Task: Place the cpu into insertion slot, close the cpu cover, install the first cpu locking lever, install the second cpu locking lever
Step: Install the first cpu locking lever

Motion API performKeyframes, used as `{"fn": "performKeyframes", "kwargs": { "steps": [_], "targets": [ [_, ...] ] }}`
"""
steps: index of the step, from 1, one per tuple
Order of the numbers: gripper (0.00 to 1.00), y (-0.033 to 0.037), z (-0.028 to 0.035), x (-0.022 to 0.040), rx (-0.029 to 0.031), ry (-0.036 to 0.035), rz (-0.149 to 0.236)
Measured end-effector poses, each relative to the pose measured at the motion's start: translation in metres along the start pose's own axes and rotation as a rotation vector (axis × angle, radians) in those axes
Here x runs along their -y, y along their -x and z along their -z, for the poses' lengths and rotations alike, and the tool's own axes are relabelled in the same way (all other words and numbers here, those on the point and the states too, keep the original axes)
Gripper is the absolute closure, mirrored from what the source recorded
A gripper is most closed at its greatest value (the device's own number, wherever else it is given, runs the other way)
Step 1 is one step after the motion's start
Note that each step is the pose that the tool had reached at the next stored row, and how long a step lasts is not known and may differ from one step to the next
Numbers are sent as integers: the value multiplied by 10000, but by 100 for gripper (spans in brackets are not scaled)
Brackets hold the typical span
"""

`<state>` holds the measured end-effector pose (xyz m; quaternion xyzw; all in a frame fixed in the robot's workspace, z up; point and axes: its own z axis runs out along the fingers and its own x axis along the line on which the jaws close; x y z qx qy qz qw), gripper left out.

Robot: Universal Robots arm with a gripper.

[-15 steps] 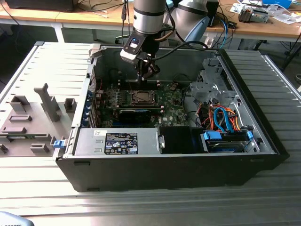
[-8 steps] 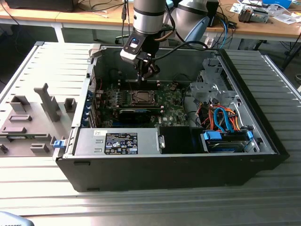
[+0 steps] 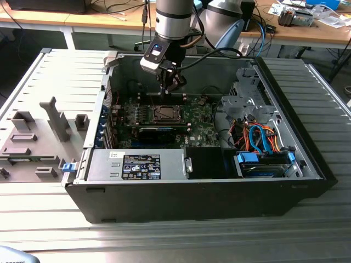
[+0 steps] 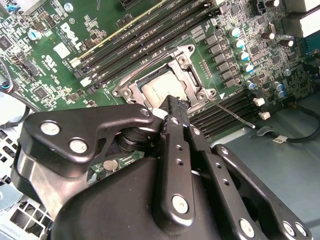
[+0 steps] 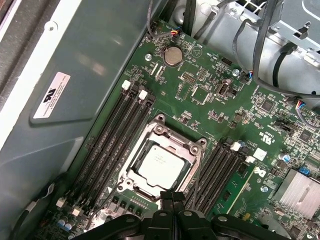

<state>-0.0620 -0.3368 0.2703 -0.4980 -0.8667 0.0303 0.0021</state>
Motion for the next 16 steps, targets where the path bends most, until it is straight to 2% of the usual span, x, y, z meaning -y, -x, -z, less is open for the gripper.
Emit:
{"fn": "performKeyframes", "kwargs": {
  "steps": [16],
  "targets": [
    [89,0,-4,0,73,-43,-3]
  ]
}}
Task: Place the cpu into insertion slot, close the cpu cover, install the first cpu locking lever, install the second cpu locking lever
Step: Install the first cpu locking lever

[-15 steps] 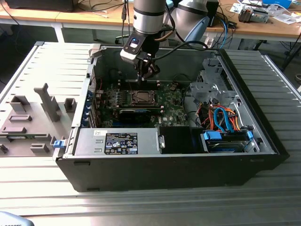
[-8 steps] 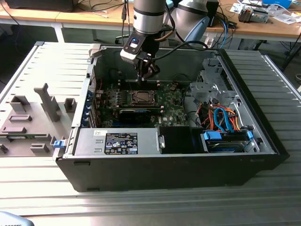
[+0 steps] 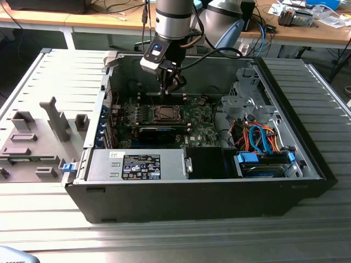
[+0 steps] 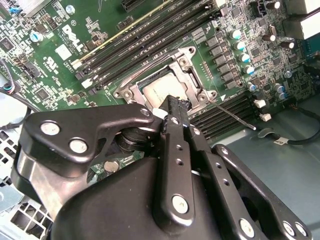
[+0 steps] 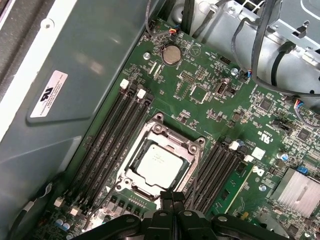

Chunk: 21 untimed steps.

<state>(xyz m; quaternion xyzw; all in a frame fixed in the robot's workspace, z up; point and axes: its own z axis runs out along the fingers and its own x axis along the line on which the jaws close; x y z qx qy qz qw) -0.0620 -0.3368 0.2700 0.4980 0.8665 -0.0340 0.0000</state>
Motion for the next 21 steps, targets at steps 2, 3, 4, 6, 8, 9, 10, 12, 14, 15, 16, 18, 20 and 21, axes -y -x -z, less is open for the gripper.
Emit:
{"fn": "performKeyframes", "kwargs": {
  "steps": [2,3,4,6,8,9,10,12,14,15,16,18,20,21],
  "targets": [
    [89,0,0,0,5,-3,0],
    [89,0,0,0,10,-6,0],
    [89,0,-1,0,13,-6,0],
    [89,0,-1,0,20,-12,-1],
    [89,0,-1,0,26,-15,-1],
    [89,0,-2,0,30,-17,-1],
    [89,0,-2,0,34,-20,-1],
    [89,0,-2,0,40,-24,-1],
    [89,0,-3,0,47,-27,-1],
    [89,0,-4,0,59,-34,-2],
    [89,0,-4,0,71,-41,-2],
    [89,0,-5,0,77,-44,-3],
    [89,0,-5,0,85,-49,-3],
    [89,0,-5,0,87,-51,-3]
  ]
}}
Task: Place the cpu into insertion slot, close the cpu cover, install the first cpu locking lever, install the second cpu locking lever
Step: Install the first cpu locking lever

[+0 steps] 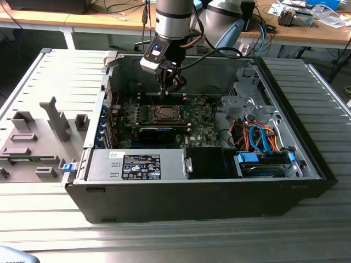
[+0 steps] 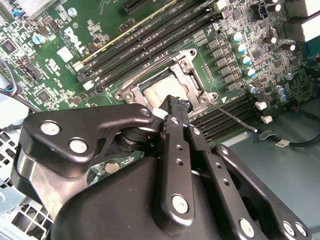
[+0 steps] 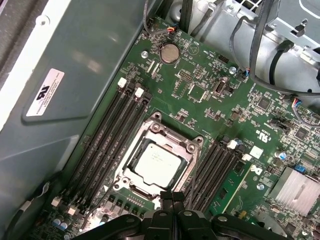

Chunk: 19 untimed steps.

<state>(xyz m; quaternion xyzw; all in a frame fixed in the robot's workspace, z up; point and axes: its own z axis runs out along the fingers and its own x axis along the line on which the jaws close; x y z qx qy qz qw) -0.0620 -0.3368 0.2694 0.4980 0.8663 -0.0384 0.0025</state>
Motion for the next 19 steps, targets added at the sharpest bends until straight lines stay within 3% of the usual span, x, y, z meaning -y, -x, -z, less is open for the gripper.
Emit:
{"fn": "performKeyframes", "kwargs": {
  "steps": [18,19],
  "targets": [
    [89,0,-3,0,60,-35,-3],
    [89,0,-6,0,84,-50,-3]
  ]
}}
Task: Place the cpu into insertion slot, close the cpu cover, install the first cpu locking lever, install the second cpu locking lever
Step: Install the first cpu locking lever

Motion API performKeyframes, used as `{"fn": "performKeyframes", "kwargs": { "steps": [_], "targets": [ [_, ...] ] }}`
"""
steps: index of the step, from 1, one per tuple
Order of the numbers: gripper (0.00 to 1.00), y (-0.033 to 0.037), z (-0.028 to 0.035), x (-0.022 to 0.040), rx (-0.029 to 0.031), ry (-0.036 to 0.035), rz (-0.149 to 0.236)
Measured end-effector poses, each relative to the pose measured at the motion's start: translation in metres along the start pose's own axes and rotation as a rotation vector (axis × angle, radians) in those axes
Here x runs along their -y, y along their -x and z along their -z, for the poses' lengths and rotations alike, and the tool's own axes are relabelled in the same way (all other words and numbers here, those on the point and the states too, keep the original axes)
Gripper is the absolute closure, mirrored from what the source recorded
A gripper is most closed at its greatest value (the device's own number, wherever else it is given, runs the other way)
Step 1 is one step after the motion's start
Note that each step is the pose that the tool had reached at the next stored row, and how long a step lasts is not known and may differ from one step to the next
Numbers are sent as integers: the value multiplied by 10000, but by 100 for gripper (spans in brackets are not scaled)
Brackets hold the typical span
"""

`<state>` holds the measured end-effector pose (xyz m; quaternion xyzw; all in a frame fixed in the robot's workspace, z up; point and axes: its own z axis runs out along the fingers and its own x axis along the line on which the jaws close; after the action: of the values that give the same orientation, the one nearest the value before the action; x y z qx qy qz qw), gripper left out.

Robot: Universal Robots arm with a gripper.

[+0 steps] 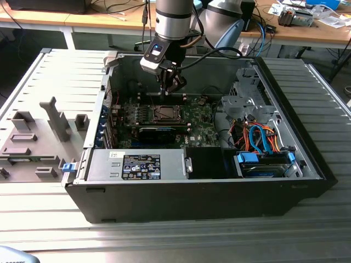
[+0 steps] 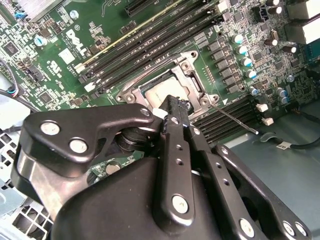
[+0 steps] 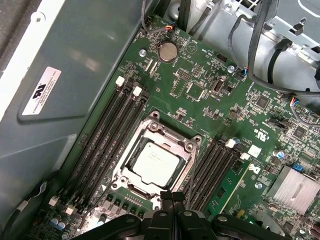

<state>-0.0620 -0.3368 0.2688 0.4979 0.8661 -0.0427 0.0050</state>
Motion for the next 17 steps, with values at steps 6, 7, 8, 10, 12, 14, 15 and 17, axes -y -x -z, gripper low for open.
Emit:
{"fn": "performKeyframes", "kwargs": {
  "steps": [6,7,8,10,12,14,15,17],
  "targets": [
    [89,0,-3,0,43,-25,-2],
    [89,0,-4,0,51,-30,-2],
    [89,0,-4,0,54,-32,-2],
    [89,0,-5,0,63,-36,-3],
    [89,0,-5,0,71,-42,-3],
    [89,0,-6,0,76,-44,-3],
    [89,0,-6,0,79,-46,-4],
    [89,0,-6,0,87,-51,-4]
  ]
}}
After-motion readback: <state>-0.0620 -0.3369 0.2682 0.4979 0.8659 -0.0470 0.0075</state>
